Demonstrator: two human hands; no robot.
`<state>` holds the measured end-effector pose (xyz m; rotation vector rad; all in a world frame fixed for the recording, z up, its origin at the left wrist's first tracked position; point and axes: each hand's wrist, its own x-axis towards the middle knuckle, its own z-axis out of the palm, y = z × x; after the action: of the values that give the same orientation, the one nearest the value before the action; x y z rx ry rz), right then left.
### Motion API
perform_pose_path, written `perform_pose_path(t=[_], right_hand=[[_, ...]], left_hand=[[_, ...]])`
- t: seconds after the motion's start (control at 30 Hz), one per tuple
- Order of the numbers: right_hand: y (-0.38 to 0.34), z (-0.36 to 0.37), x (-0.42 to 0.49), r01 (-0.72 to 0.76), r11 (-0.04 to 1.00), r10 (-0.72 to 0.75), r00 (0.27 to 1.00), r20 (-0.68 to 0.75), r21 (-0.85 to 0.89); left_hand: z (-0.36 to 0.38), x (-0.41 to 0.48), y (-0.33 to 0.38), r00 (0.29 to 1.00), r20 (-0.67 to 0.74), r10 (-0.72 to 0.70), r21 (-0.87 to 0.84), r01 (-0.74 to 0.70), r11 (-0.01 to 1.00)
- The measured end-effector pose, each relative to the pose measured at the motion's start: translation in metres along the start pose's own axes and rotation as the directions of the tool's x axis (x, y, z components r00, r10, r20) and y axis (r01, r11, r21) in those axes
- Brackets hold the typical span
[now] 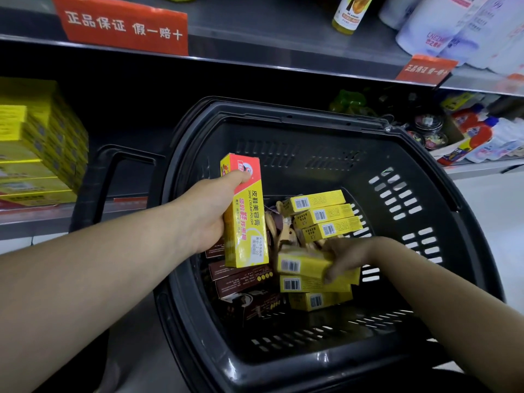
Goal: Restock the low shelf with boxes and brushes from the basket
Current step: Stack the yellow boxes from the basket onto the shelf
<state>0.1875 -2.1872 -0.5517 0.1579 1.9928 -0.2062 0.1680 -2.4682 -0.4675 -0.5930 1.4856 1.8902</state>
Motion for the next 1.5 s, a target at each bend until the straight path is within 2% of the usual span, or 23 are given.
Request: perform_pose_path(t=[0.03,0.1,0.17,0.23,0.33,0.5,0.63,0.77,0.93,1.13,1.23,1.37,1.43,1.5], right_hand=[[-0.004,-0.004,-0.01,0.047,0.988,-0.044,0.999,-0.026,0.15],[-0.019,-0.011,-0.032,0.181,0.888,-0.109,0.976,-0.188,0.423],[-0.041,-0.016,-0.051,0.312,0.734,-0.127,0.936,-0.329,0.604],[-0.067,-0.019,-0.067,0.418,0.575,-0.181,0.903,-0.389,0.703],[-0.107,-0.017,-0.089,0.519,0.547,-0.255,0.851,-0.46,0.656],[-0.156,-0.006,-0.11,0.686,0.506,-0.319,0.712,-0.625,0.523],[-0.178,0.0,-0.123,0.762,0.412,-0.348,0.638,-0.687,0.5],[-0.213,0.005,-0.136,0.82,0.394,-0.365,0.553,-0.749,0.414],[-0.262,0.009,-0.149,0.862,0.404,-0.434,0.476,-0.765,0.307],[-0.312,0.007,-0.15,0.854,0.46,-0.498,0.476,-0.725,0.245],[-0.333,0.007,-0.148,0.85,0.487,-0.534,0.47,-0.702,0.199],[-0.355,0.01,-0.138,0.861,0.444,-0.596,0.49,-0.636,0.248],[-0.366,0.012,-0.134,0.863,0.402,-0.655,0.505,-0.563,0.307],[-0.377,0.013,-0.131,0.843,0.425,-0.694,0.538,-0.478,0.33]], left_hand=[[0.0,0.0,0.0,1.0,-0.005,0.002,-0.007,-0.002,1.0],[0.0,-0.002,0.0,1.0,-0.01,0.012,-0.031,-0.012,0.999],[-0.001,-0.006,0.002,0.999,0.007,0.039,-0.059,-0.038,0.998],[-0.001,-0.011,0.005,0.997,0.035,0.073,-0.092,-0.07,0.993],[-0.002,-0.022,0.012,0.989,0.062,0.133,-0.173,-0.121,0.977],[-0.016,-0.042,0.027,0.978,0.065,0.198,-0.355,-0.163,0.921],[-0.044,-0.057,0.038,0.956,-0.035,0.291,-0.327,-0.286,0.901],[-0.073,-0.078,0.04,0.934,-0.083,0.348,-0.344,-0.355,0.869],[-0.116,-0.107,0.044,0.939,0.003,0.343,-0.398,-0.313,0.862],[-0.162,-0.119,0.036,0.903,0.039,0.427,-0.475,-0.359,0.803],[-0.176,-0.114,0.038,0.905,0.047,0.423,-0.479,-0.351,0.805],[-0.191,-0.103,0.039,0.948,-0.131,0.29,-0.502,-0.316,0.805],[-0.198,-0.1,0.037,0.941,-0.23,0.249,-0.526,-0.336,0.782],[-0.205,-0.098,0.037,0.919,-0.287,0.272,-0.547,-0.39,0.741]])
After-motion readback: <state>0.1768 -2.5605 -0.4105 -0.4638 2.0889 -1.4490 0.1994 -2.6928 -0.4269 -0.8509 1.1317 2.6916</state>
